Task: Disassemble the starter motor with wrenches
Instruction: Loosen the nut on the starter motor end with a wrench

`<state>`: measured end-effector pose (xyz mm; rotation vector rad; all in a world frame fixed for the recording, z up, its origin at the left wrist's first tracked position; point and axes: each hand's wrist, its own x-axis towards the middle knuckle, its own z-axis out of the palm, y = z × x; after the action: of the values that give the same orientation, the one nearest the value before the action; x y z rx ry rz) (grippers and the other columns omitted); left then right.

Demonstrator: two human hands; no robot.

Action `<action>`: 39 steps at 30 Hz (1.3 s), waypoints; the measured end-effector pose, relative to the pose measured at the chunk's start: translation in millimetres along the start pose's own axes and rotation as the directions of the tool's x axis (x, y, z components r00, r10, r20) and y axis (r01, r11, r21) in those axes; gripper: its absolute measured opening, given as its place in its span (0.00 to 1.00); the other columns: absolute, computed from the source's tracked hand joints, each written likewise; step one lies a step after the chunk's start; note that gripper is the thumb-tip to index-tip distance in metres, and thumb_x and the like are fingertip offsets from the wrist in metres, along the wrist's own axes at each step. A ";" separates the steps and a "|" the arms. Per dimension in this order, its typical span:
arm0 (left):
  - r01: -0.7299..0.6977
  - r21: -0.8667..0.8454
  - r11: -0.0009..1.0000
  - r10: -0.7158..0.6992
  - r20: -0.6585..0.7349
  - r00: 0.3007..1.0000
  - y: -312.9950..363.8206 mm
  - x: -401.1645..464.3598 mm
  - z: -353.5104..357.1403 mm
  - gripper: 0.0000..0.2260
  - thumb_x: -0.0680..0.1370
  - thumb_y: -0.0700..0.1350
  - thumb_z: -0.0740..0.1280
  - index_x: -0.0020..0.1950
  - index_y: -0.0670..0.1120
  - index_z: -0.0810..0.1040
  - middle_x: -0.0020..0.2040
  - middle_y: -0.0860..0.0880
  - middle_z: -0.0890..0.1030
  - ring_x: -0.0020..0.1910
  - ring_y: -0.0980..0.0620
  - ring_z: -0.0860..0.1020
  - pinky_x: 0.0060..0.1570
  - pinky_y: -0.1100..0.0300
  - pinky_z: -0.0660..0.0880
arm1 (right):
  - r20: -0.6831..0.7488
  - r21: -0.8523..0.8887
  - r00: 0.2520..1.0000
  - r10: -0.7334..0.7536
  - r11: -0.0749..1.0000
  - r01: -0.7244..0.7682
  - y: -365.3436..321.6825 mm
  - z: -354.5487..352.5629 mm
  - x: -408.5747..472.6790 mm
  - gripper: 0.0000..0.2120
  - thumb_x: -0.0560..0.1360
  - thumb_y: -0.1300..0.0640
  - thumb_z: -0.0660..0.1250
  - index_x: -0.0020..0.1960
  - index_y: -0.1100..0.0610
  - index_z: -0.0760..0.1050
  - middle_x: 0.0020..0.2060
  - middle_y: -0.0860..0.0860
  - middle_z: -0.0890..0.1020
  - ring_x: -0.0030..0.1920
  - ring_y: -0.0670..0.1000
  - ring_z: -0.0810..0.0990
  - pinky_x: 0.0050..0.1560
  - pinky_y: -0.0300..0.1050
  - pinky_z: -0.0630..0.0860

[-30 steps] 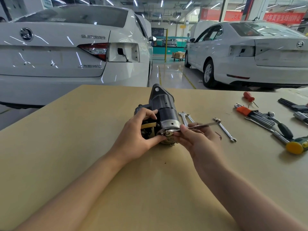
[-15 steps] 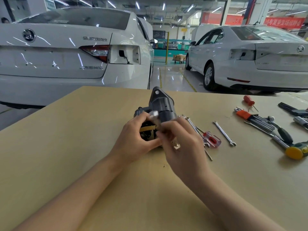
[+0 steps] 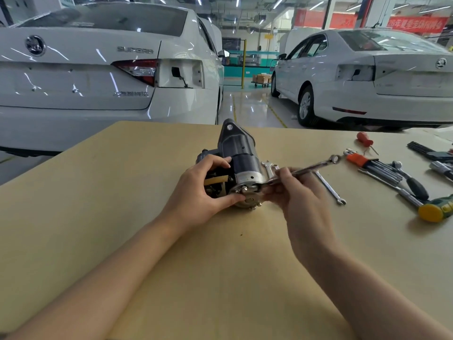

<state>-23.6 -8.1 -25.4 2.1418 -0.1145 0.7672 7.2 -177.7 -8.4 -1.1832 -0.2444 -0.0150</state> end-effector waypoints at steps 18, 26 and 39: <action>-0.037 -0.044 0.998 0.037 0.000 0.999 2.3 0.3 0.4 0.24 0.63 0.52 0.79 0.54 0.50 0.74 0.60 0.57 0.78 0.59 0.66 0.76 0.57 0.74 0.70 | -0.002 0.269 0.950 0.314 0.915 -0.301 -0.8 0.7 0.9 0.08 0.74 0.71 0.59 0.38 0.64 0.72 0.28 0.58 0.80 0.28 0.53 0.82 0.30 0.40 0.79; -0.041 -0.033 0.999 0.041 -0.014 0.999 2.6 0.4 0.3 0.24 0.63 0.48 0.80 0.54 0.49 0.74 0.59 0.58 0.79 0.58 0.66 0.76 0.57 0.73 0.71 | -0.022 0.345 0.899 0.438 0.847 -0.405 -1.5 2.0 -1.8 0.10 0.72 0.72 0.58 0.35 0.64 0.73 0.27 0.59 0.81 0.28 0.54 0.83 0.29 0.41 0.80; -0.018 -0.038 0.999 0.018 -0.014 1.000 1.6 -0.8 -0.4 0.23 0.66 0.44 0.80 0.55 0.49 0.75 0.60 0.56 0.79 0.59 0.64 0.77 0.58 0.74 0.70 | 0.045 0.061 0.999 0.011 0.998 -0.014 4.7 0.2 -2.1 0.07 0.72 0.72 0.65 0.43 0.61 0.73 0.32 0.53 0.83 0.36 0.56 0.85 0.37 0.44 0.81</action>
<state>-25.0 -9.0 -24.5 2.1016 -0.1401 0.7841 5.8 -176.0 -13.0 -1.1247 -0.2749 0.0301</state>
